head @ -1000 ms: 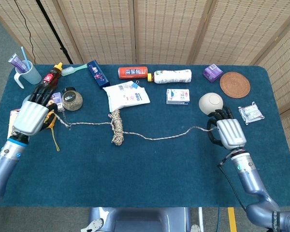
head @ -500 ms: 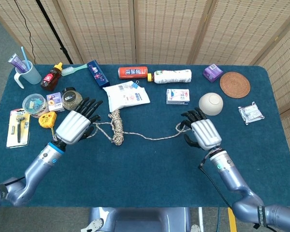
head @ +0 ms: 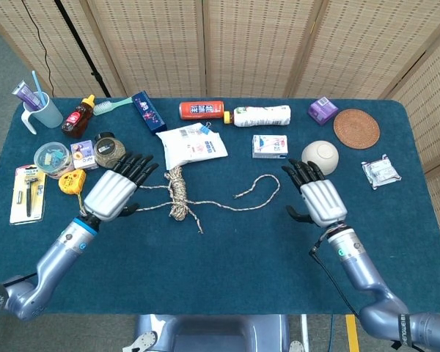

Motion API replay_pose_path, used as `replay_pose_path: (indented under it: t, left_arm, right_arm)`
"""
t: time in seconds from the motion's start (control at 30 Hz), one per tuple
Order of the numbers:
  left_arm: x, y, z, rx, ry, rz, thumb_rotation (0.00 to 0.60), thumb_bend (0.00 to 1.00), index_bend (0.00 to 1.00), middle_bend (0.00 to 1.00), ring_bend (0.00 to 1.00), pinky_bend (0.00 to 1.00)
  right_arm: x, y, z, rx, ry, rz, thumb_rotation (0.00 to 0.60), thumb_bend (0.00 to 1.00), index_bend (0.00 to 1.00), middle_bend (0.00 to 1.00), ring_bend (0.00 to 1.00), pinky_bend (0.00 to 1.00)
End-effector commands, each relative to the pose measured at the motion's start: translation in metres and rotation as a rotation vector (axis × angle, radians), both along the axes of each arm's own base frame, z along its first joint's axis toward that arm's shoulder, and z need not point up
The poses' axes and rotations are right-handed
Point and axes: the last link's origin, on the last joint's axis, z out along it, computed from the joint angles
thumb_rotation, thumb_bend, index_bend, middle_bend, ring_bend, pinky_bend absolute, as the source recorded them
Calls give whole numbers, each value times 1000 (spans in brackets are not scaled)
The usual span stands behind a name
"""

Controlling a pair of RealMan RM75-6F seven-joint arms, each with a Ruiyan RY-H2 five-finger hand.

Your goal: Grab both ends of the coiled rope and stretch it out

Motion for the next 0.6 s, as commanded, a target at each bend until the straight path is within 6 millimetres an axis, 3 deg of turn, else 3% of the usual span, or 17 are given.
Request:
replay_pose_path:
  t: [0.03,0.17,0.4,0.6]
  left_arm:
    - [-17,-8,18,54,22,53,600,222,0,0,0,0]
    - [-38,-20,41,107,27,129,600,222,7,0,0,0]
    - [-80,-54,78,198,8,230,600,222,119,0,0,0]
    - [-111,-83,97,261,-1,297,600,222,138,0,0,0]
  right_arm:
    - [-13,3,9,-24,-6,-33,594,388,62,2,0,0]
    - [-29,8,19,-60,-3,-68,600,389,111,46,6,0]
    - [-62,27,36,-132,28,-148,600,389,205,96,49,0]
    - [-81,46,48,-175,47,-197,600,389,232,97,51,1]
